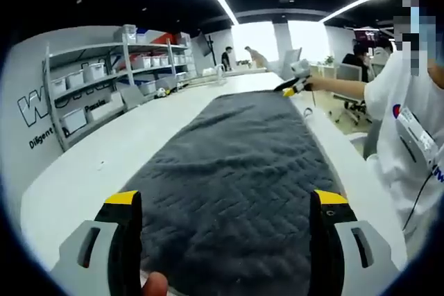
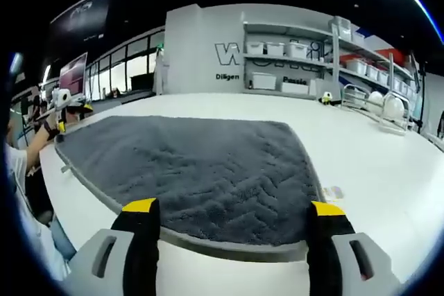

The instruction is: Open the folded towel by lifting each exposed corner and separating the folded layers until the towel lies flat within the target outline without major curled edges

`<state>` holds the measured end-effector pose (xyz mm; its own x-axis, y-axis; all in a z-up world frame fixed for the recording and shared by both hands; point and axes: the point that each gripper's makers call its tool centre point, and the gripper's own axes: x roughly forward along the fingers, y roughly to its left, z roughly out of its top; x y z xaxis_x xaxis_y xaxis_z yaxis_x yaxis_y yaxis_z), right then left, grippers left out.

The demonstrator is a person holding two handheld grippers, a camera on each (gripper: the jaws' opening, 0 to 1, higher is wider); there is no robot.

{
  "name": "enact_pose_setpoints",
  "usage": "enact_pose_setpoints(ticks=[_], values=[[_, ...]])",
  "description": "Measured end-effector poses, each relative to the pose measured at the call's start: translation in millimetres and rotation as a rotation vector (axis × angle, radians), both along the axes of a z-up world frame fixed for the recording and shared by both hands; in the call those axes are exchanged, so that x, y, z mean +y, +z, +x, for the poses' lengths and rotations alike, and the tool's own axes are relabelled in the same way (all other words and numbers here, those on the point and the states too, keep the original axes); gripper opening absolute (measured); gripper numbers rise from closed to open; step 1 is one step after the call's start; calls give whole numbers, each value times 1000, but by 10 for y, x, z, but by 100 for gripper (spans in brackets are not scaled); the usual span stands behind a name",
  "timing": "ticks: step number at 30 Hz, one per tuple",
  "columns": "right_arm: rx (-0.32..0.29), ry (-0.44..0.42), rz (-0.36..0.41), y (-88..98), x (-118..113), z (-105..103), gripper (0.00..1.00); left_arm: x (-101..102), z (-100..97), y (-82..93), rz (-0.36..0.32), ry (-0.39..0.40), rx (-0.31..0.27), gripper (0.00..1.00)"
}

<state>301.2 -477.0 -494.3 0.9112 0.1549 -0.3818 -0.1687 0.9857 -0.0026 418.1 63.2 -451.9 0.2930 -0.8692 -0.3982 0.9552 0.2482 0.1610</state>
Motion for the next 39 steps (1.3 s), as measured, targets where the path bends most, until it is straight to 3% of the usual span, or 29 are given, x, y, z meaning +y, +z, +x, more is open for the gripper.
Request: enact_pose_setpoints(ticks=[10,13,19,27,34,39], values=[[-3,9,28,32,37,-3,88,-1,3,-27,10,-3,5,99],[-48,19,56,190,138,44,88,1,0,-16,7,-3,3,99],[-104,82,22,498,351,240,90,11,17,-33,14,7,5,99],[-114,194,-17,734,712,570,94,46,49,-3,10,28,4,99],[-82,241,-42,687,938,846,94,142,202,-38,32,102,23,99],[-65,260,-24,620,1000,1041,94,150,209,-37,22,118,37,99]])
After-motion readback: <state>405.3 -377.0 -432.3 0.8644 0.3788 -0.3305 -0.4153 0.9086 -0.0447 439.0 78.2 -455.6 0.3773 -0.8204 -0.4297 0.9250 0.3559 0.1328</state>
